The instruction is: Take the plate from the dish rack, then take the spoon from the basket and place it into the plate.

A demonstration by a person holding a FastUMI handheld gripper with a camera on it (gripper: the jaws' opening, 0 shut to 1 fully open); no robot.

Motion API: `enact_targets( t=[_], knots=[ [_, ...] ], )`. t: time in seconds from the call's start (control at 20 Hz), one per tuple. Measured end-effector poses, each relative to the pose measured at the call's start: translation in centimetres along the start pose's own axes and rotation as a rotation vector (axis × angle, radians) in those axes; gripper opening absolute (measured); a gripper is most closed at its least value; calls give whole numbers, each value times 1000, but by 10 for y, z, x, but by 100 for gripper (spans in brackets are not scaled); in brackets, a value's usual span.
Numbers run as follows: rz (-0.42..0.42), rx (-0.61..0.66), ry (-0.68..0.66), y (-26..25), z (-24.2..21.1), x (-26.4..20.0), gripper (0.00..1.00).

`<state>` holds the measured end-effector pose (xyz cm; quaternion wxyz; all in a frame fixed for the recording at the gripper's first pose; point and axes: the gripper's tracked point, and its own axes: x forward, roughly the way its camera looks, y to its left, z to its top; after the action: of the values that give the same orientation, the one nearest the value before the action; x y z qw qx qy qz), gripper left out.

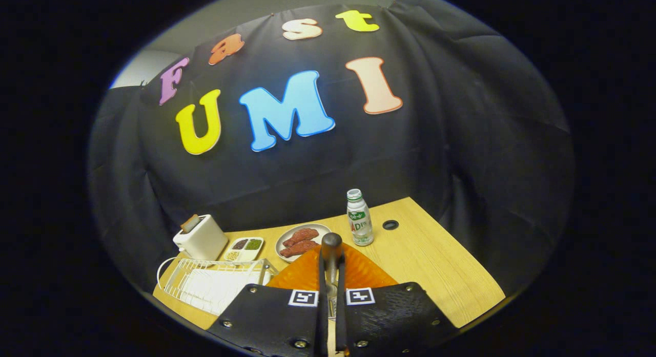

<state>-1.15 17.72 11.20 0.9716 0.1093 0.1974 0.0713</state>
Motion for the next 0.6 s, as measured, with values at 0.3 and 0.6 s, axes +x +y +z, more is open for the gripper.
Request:
enact_targets(
  t=[0.3,0.6],
  knots=[
    [169,-106,21,86,-18,-39,5],
    [331,-193,149,162,-101,-77,6]
  ],
)
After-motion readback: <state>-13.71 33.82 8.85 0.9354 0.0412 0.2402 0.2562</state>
